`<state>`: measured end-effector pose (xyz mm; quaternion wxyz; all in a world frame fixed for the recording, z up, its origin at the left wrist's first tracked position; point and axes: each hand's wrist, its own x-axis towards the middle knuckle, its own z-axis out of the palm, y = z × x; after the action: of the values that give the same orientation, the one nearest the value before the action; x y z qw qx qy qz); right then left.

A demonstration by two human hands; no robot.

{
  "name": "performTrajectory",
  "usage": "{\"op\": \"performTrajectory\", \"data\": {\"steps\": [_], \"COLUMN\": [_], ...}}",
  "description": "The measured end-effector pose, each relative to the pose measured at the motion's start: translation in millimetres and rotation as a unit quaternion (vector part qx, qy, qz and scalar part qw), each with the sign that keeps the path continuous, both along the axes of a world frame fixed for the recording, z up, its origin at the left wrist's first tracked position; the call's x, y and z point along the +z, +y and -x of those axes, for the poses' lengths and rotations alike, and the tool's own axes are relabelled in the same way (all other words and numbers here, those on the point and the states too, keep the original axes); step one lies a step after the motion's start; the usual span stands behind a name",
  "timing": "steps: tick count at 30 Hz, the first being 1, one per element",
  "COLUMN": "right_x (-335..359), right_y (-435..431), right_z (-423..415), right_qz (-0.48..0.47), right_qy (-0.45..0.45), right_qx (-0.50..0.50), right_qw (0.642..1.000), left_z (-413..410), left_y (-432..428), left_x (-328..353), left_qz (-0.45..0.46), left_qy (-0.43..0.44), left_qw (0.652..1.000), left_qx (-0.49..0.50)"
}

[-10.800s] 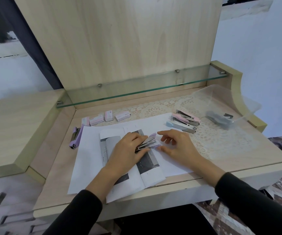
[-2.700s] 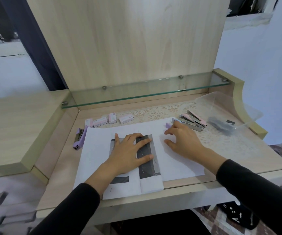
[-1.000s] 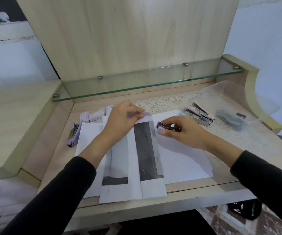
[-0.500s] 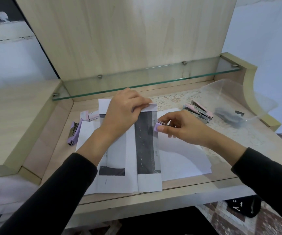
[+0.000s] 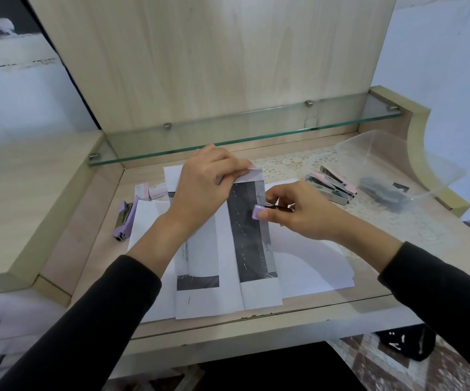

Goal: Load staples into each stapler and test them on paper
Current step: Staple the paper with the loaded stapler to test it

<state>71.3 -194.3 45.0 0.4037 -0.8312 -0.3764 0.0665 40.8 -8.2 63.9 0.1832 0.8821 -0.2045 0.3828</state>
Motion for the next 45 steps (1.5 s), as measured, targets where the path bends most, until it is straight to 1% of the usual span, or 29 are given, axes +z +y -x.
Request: {"op": "performTrajectory", "data": {"steps": [6,12,14,17,23,25,28,31,35,37,39,41,45], "right_x": [3,1,-1,-5,-6,-6,-10,-19,-34,-39,-42,-42,-36], "right_y": [1,3,3,1,-10,-16,-27,-32,-28,-26,-24,-24,-26], "right_z": [2,2,0,-1,-2,-6,-18,-28,-31,-33,-36,-38,-37], "right_qz": [0.017,0.001,0.003,0.002,0.011,0.025,0.072,0.118,0.201,0.201,0.182,0.168,0.150], "right_qy": [-0.036,-0.053,-0.043,-0.005,0.016,0.008,-0.023,-0.073,-0.167,-0.194,-0.199,-0.183,-0.164], "right_qx": [0.000,-0.020,-0.009,0.002,-0.019,-0.044,-0.114,-0.170,-0.205,-0.221,-0.233,-0.249,-0.261], "right_qw": [0.999,0.998,0.999,1.000,1.000,0.999,0.991,0.976,0.943,0.934,0.934,0.936,0.939], "left_z": [2,1,1,-1,-4,-8,-15,-24,-24,-20,-12,-3,20], "left_y": [-1,-2,0,3,9,10,10,10,8,6,6,6,1], "left_x": [1,0,0,0,0,-2,-10,-23,-39,-46,-52,-56,-56], "left_qz": [0.015,0.021,0.021,0.013,0.022,0.029,0.026,0.002,-0.019,-0.029,-0.043,-0.047,-0.024], "left_qy": [0.000,-0.003,-0.005,0.001,0.025,0.030,0.050,0.084,0.142,0.173,0.205,0.221,0.227], "left_qw": [1.000,1.000,1.000,1.000,0.999,0.999,0.998,0.996,0.987,0.980,0.972,0.968,0.968], "left_qx": [-0.004,-0.023,-0.023,-0.019,-0.009,-0.008,0.003,0.042,0.076,0.095,0.108,0.109,0.108]}}
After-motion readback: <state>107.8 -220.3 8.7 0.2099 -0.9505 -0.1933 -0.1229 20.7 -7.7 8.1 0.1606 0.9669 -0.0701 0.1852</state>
